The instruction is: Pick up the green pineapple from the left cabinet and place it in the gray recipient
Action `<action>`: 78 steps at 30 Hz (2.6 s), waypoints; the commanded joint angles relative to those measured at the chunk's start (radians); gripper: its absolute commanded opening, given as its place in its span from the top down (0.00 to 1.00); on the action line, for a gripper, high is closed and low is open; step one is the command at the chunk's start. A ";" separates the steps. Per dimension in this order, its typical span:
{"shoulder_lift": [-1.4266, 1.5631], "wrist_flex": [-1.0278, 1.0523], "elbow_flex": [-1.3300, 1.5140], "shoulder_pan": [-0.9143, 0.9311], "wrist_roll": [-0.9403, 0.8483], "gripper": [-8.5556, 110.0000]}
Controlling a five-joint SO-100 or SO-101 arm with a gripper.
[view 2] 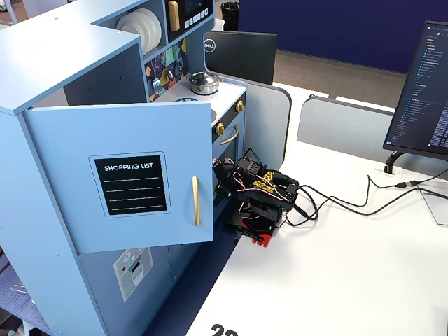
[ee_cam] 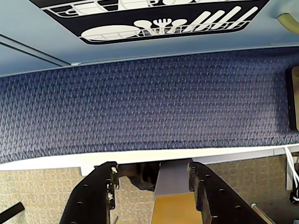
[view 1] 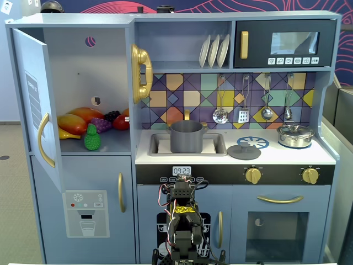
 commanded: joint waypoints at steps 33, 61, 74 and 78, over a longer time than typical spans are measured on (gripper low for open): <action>-0.242 -1.344 -0.209 -0.824 -0.095 0.81; -1.187 -1.575 -1.046 -0.752 -0.009 0.63; -1.456 -1.605 -1.287 -0.782 -0.133 0.85; -1.355 -1.690 -1.218 -0.818 -0.239 0.93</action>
